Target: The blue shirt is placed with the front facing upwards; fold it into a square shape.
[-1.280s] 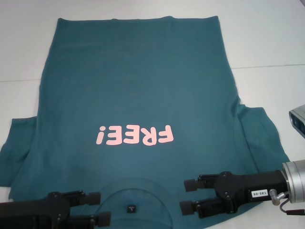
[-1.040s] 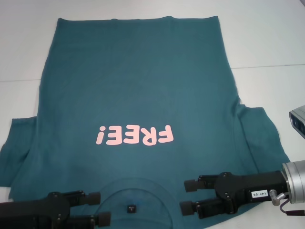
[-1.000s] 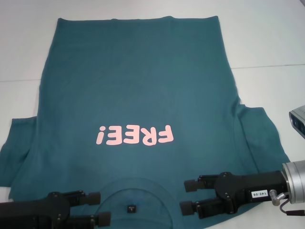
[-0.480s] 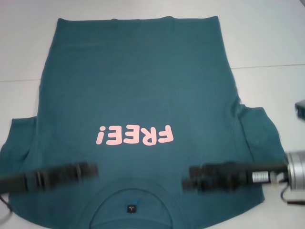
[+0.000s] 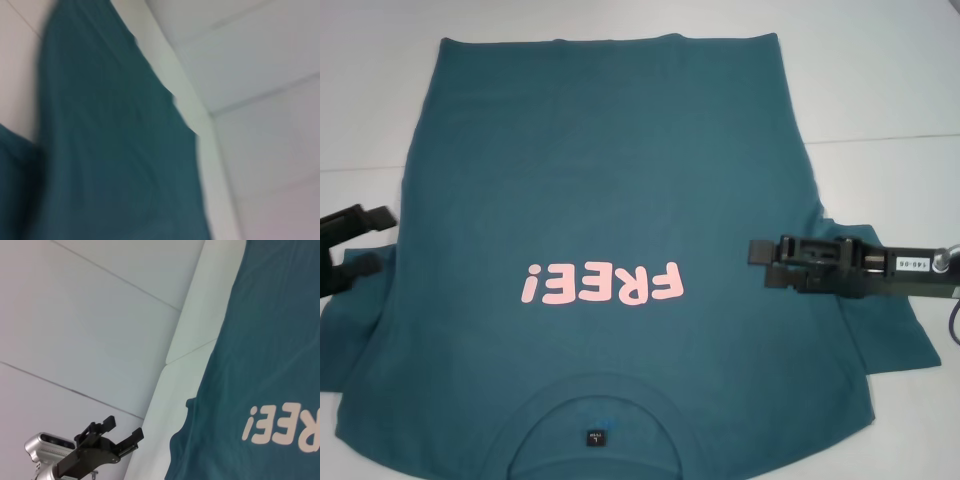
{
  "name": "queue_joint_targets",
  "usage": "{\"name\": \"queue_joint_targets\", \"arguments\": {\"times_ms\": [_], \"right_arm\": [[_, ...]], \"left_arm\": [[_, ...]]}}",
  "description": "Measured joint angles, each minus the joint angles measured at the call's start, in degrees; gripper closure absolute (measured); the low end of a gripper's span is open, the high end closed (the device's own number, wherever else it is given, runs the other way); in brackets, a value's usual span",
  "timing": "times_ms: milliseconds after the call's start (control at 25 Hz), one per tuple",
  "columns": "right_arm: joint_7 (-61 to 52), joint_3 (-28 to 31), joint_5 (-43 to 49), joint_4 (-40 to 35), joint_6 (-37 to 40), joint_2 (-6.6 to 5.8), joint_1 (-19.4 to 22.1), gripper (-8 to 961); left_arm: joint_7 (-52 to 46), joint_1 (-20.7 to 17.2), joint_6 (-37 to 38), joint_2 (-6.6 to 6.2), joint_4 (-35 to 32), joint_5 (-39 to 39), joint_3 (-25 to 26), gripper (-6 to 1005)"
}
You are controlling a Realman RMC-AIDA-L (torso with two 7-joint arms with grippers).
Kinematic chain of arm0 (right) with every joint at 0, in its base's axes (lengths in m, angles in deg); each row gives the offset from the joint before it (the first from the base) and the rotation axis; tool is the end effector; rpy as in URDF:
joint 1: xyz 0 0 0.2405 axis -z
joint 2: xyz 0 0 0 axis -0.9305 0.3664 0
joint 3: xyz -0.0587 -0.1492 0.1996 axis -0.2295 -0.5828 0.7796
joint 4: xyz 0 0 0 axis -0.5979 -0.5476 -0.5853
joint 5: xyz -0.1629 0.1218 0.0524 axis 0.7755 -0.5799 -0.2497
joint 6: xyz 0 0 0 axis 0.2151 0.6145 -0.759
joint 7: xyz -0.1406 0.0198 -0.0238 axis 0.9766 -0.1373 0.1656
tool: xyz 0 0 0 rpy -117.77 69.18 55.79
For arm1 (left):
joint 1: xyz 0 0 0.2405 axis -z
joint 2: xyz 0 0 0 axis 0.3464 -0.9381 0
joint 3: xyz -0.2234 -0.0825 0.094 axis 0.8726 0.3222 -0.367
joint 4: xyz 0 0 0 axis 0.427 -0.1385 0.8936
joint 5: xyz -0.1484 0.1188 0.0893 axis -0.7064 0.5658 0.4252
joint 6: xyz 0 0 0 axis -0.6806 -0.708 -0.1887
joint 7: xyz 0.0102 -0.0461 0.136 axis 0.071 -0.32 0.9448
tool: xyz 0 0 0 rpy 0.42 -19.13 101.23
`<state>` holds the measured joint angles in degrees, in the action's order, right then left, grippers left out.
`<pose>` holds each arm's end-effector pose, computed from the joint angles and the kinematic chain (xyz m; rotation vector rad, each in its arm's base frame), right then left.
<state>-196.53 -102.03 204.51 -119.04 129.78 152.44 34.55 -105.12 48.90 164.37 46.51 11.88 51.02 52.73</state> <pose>0.2662 0.3441 0.0300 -2.3550 1.8295 0.9227 -0.3192 0.3462 0.0832 -1.7889 -1.9574 -1.0063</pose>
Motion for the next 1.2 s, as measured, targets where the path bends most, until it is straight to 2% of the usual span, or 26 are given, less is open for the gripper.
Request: {"name": "queue_joint_targets", "arguments": {"times_ms": [40, 240, 560, 1200], "right_arm": [[-0.45, 0.00, -0.02, -0.01, -0.02, -0.45, -0.31, 9], [-0.45, -0.17, -0.04, -0.03, -0.40, -0.75, -0.82, 9], [-0.47, -0.03, 0.17, -0.09, -0.58, -0.80, -0.70, 8], [-0.39, 0.09, 0.23, 0.06, -1.62, -0.90, -0.27, 9]], "left_arm": [[-0.16, 0.33, -1.85, -0.26, -0.08, 1.17, 0.19, 187], [-0.89, 2.10, -11.04, -1.08, 0.34, 7.92, 0.41, 188], [-0.40, 2.98, -19.14, -1.28, 2.29, 11.75, 0.01, 188], [0.09, 3.39, -22.73, -1.34, 4.78, 17.02, -0.12, 187]]}}
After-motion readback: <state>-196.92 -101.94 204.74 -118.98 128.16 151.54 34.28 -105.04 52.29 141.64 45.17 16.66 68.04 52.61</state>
